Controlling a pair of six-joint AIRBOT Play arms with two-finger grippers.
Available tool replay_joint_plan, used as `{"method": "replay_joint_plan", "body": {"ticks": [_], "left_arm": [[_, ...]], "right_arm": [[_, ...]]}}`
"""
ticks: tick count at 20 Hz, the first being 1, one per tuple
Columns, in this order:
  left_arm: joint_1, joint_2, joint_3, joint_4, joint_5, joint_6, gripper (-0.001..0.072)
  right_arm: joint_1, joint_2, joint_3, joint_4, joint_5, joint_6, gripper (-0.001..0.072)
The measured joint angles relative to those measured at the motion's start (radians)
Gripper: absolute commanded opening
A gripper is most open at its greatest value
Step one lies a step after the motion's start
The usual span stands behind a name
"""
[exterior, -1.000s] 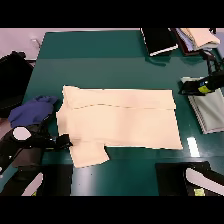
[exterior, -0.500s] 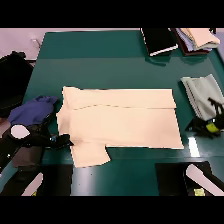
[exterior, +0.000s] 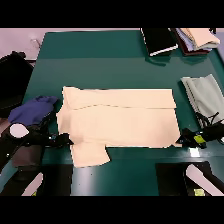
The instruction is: Fold the shirts.
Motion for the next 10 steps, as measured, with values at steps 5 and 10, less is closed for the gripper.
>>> {"method": "replay_joint_plan", "body": {"ticks": [5, 10], "left_arm": [[0.0, 0.028, 0.068, 0.065, -0.086, 0.017, 0.0022], [0.0, 0.109, 0.124, 0.089, -0.175, -0.025, 0.0022]], "right_arm": [[0.088, 0.069, 0.069, -0.037, 0.018, -0.002, 0.0021], [0.116, 0.207, 0.138, -0.112, 0.097, -0.002, 0.0019]]}}
